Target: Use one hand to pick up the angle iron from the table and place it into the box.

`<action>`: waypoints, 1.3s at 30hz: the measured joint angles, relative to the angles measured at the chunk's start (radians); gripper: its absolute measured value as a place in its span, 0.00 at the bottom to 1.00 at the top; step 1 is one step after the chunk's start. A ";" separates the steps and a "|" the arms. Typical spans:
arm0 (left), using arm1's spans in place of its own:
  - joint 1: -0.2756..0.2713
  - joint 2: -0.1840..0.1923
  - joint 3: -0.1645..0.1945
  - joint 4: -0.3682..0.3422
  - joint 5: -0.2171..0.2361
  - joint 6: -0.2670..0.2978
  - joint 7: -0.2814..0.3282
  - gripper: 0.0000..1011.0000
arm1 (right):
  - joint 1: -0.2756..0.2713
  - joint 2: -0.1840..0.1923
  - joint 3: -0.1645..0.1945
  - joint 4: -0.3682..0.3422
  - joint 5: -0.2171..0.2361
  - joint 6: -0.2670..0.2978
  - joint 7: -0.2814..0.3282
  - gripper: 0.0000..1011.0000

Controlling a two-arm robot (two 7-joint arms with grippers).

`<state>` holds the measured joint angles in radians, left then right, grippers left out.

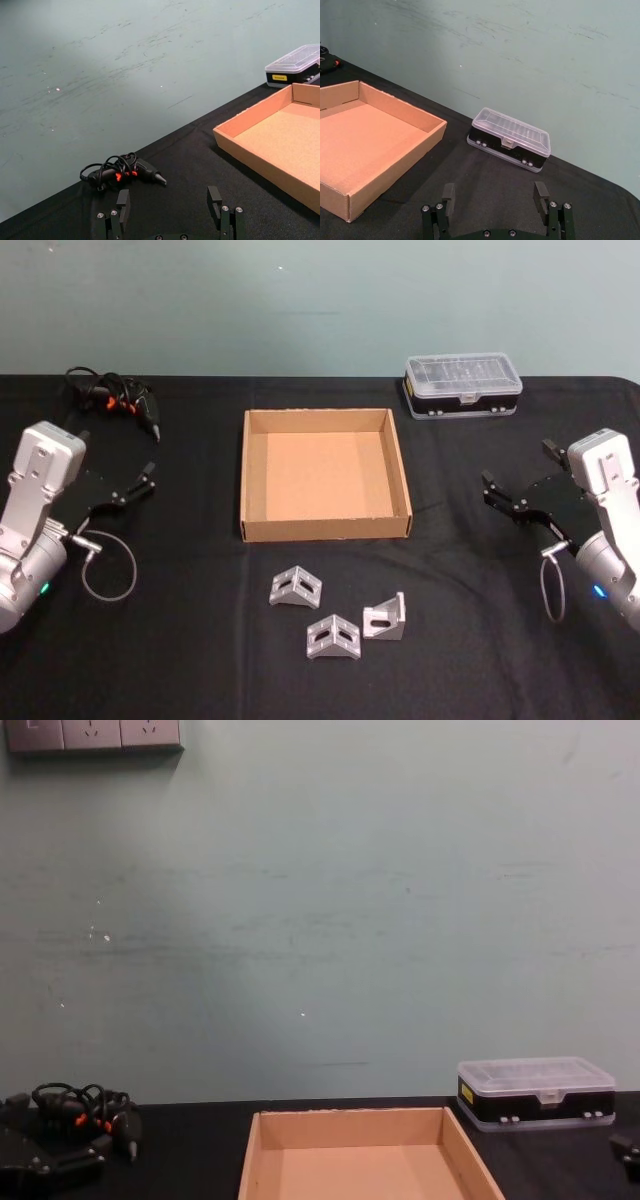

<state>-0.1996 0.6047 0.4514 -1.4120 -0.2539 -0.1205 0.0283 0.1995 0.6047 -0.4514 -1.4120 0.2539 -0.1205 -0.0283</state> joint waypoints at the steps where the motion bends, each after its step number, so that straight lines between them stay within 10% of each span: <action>1: 0.000 0.000 0.000 0.000 0.000 0.000 0.000 1.00 | 0.000 0.000 0.000 0.000 0.000 0.000 0.000 0.99; 39: 0.000 0.000 0.000 0.000 0.000 0.000 0.000 1.00 | 0.000 0.000 0.000 0.000 0.000 0.000 0.000 0.99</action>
<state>-0.1995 0.6047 0.4514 -1.4120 -0.2539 -0.1205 0.0283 0.1995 0.6047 -0.4514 -1.4120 0.2539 -0.1205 -0.0283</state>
